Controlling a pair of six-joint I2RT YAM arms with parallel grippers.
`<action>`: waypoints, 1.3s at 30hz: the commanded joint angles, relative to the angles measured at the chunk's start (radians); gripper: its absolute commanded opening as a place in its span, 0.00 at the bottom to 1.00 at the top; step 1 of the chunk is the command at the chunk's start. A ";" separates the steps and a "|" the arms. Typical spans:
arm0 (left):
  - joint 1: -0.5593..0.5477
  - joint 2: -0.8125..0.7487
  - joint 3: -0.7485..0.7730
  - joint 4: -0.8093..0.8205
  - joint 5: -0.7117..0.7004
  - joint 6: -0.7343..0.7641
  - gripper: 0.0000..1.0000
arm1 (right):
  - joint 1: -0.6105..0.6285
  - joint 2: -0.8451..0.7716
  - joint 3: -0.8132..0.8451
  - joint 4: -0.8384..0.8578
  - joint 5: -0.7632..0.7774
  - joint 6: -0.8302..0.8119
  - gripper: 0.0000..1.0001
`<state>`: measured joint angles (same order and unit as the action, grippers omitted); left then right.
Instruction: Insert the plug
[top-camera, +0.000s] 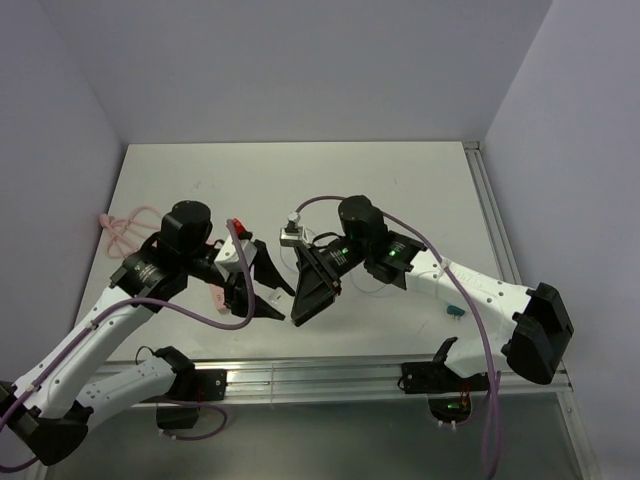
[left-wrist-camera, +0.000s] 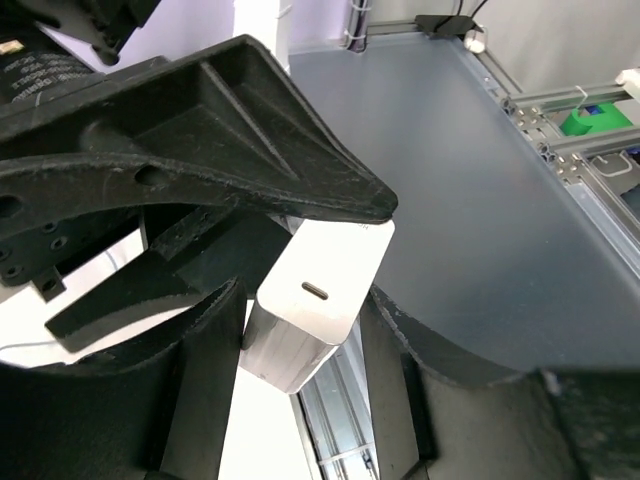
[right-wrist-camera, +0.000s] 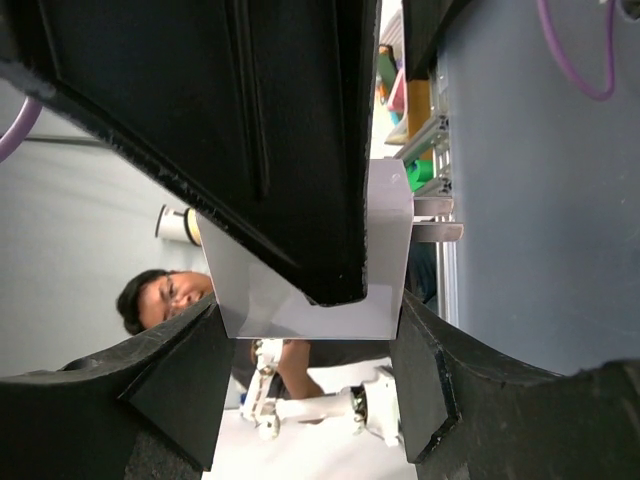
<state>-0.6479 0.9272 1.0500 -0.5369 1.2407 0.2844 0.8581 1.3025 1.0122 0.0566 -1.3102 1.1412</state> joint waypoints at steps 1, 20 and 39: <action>-0.012 -0.021 -0.021 0.064 0.100 -0.030 0.54 | 0.009 -0.005 0.074 0.097 -0.023 0.019 0.00; -0.019 -0.042 -0.062 0.159 0.034 -0.207 0.00 | 0.009 0.043 0.209 -0.170 0.006 -0.237 0.27; -0.021 -0.139 -0.188 0.419 -0.144 -0.525 0.00 | -0.054 0.057 0.217 -0.116 0.040 -0.238 0.75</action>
<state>-0.6540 0.7933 0.8818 -0.1574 1.1446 -0.1436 0.8383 1.3769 1.1774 -0.1265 -1.3689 0.9714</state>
